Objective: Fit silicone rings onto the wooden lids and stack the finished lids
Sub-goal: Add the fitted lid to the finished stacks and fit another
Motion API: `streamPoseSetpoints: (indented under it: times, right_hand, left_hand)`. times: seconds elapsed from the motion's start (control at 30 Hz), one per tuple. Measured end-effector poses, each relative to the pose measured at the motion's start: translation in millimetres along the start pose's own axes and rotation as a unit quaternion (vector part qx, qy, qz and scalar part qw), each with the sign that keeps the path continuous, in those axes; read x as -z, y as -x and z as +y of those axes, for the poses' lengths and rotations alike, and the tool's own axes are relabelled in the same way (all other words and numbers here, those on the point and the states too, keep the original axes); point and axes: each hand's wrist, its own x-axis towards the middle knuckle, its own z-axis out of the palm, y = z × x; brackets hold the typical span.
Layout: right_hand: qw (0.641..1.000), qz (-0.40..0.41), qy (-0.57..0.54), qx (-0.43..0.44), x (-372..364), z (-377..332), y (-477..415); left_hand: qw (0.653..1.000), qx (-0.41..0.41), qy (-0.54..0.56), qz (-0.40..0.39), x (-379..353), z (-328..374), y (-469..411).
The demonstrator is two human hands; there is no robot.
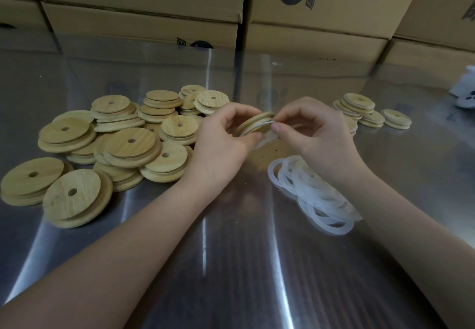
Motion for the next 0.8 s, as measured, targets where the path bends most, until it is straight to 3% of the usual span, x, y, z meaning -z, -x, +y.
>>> streamPoseSetpoints:
  times: [0.27, 0.8]
  right_hand:
    - [0.991, -0.009, 0.068, 0.112, -2.0, 3.6, 0.7]
    - [0.983, -0.004, 0.112, 0.143, 5.5, -0.2, -3.0]
  left_hand:
    - [0.995, -0.04, -0.095, -0.004, -4.1, 2.2, 2.4]
    - [0.993, -0.068, -0.099, -0.012, -3.2, -1.7, 1.9]
